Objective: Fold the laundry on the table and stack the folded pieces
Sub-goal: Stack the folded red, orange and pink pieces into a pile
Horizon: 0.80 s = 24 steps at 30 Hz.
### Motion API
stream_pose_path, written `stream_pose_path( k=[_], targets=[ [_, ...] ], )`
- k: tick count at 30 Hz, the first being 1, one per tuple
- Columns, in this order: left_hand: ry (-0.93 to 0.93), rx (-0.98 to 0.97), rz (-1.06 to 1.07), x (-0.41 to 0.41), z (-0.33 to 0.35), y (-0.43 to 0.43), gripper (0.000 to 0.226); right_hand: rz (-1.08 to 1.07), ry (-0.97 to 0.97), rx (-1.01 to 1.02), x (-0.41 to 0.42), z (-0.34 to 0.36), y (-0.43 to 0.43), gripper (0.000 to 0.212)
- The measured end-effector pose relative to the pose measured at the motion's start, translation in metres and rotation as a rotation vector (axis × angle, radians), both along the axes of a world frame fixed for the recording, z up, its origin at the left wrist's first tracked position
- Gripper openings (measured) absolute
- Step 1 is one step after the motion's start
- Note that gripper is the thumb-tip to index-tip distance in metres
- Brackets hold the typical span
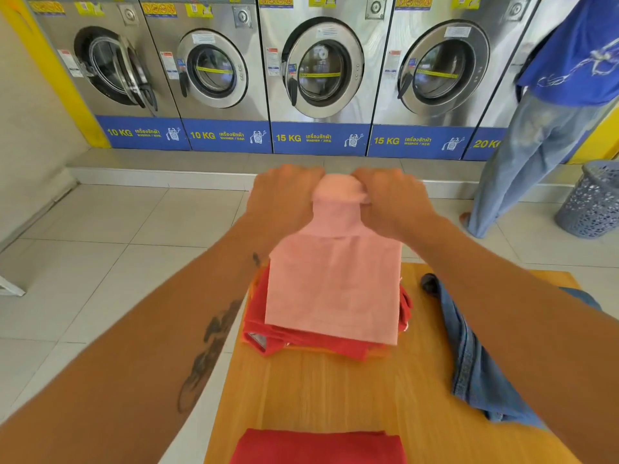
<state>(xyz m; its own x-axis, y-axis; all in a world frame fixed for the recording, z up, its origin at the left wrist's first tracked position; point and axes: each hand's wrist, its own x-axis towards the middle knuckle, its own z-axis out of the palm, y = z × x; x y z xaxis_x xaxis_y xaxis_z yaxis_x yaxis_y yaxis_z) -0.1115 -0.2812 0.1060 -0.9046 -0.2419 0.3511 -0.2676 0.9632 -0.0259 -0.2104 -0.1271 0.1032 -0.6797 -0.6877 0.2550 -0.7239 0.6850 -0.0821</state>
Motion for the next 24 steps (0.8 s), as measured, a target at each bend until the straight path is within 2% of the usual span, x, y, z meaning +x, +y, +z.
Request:
stream_pose_path(
  k=[5,8,11,13,15,17,21,24],
  targets=[
    [0.059,0.040,-0.014,0.010,0.002,0.001,0.045,0.041,0.017,-0.018,0.000,0.010,0.005,0.043],
    [0.022,0.107,-0.096,0.040,-0.049,0.017,0.054,0.086,-0.054,0.079,0.024,-0.034,0.022,0.047],
    [-0.065,0.111,-0.156,0.078,-0.117,0.037,0.074,0.122,-0.194,0.222,0.058,-0.096,0.046,0.055],
    [-0.169,0.098,-0.154,0.093,-0.152,0.046,0.082,0.146,-0.232,0.346,0.077,-0.130,0.060,0.067],
    [-0.202,0.085,-0.139,0.099,-0.166,0.048,0.084,0.143,-0.236,0.381,0.087,-0.147,0.067,0.083],
    [-0.177,0.092,-0.124,0.099,-0.163,0.049,0.082,0.143,-0.250,0.352,0.086,-0.146,0.068,0.086],
    [-0.097,0.185,-0.122,0.098,-0.131,0.049,0.072,0.156,-0.241,0.294,0.077,-0.111,0.064,0.069],
    [-0.020,0.269,-0.085,0.093,-0.073,0.048,0.060,0.123,-0.328,0.114,0.070,-0.067,0.063,0.059]
  ],
)
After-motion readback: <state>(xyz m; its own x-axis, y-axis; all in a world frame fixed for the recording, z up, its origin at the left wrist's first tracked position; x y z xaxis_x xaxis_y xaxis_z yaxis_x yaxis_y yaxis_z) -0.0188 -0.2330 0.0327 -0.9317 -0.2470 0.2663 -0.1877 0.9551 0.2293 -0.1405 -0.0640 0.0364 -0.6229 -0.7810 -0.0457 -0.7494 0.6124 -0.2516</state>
